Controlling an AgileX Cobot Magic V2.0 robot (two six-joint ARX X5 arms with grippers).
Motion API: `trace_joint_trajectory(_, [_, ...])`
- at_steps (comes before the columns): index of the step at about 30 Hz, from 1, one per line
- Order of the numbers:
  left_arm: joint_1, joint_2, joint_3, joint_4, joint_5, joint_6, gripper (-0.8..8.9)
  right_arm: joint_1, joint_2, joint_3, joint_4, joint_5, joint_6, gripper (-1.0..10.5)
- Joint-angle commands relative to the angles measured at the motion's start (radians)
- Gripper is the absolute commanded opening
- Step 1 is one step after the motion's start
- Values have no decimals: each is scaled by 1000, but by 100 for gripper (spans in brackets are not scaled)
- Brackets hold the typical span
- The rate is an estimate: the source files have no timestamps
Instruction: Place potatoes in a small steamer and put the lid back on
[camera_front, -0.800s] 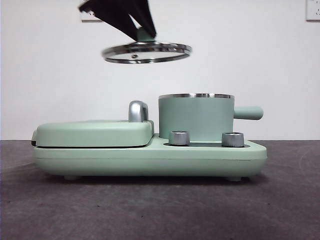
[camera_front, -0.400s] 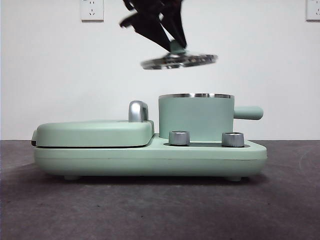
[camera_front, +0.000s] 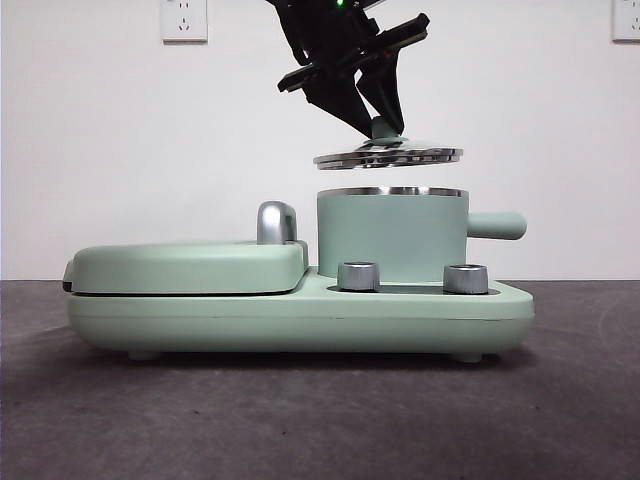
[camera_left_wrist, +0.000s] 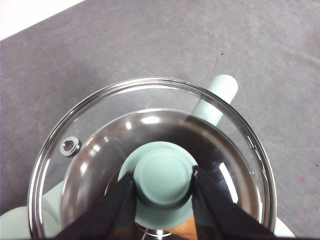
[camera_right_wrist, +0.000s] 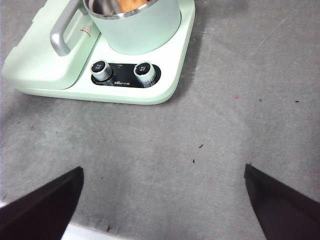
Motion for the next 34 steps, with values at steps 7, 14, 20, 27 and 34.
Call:
trace_joint_trajectory(7, [-17,29,43,-3,5,11,18,5,2,6,11,6,3,513])
trace_joint_trajectory(14, [-17,50,43,-4,5,14,18,5,2,6,11,6,3,513])
trace_joint_trajectory(20, [-16,56,43,3,4,18,18,5,2,6,11,6,3,513])
trace_joint_trajectory(27, [-19,77,43,4,4,18,18,5,2,6,11,6,3,513])
trace_joint_trajectory(34, [-23,109,43,8,4,19,18,5,2,6,11,11,3,513])
